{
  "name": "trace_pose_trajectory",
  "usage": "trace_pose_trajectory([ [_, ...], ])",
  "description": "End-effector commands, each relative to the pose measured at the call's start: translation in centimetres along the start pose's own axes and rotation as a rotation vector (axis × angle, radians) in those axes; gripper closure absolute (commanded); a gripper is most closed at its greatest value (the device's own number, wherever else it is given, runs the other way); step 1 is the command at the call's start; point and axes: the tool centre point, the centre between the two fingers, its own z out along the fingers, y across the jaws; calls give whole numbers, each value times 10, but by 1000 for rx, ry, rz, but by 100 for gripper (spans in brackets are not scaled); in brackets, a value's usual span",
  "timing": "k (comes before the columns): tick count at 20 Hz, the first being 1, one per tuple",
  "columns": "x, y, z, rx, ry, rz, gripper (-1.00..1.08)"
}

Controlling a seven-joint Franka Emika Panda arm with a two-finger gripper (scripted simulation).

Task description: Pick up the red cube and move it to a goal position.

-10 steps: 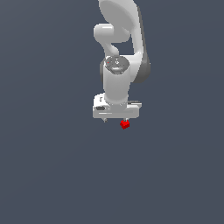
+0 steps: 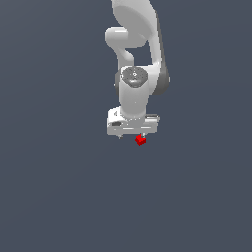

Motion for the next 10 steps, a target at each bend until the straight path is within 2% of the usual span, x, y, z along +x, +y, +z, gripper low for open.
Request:
trace_pose_trajectory([
  [1,-4,-6,10,-1,0,-38,-92],
  [10,-29,-37,71,-5,8,-267,-92],
])
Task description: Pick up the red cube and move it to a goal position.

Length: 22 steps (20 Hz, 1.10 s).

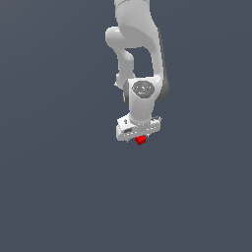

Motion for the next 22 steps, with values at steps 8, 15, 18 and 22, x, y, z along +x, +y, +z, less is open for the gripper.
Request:
trace_pose_trajectory([
  [8,-20,-27,53,-5,6,-195,-92],
  [15,-25,-31,64,-8,7,-236,-92],
  [18,-25,-31,64,-8,7,-236,108],
  [22,-25,-31,64,-8,7,-236,108],
])
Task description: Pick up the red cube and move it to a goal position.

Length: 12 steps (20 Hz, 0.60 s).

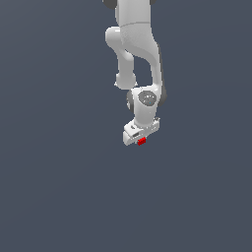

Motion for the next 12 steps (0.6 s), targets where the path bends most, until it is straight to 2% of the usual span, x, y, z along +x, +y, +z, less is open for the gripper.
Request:
trace_pose_trajectory([
  [1,0,0,0,0,0,-1,108],
  [12,2,11,-18,0,0,0,108],
])
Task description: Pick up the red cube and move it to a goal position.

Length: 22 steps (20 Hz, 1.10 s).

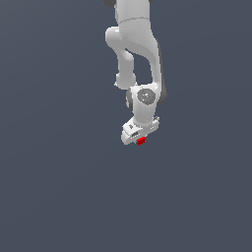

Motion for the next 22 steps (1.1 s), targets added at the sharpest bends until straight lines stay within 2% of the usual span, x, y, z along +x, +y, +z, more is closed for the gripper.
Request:
trace_pose_trajectory([
  [1,1,6,-11,-1,1,1,108],
  [8,6,34,-57,0,1,0,108],
  [22,22,112,-189,2,2,-1,108],
])
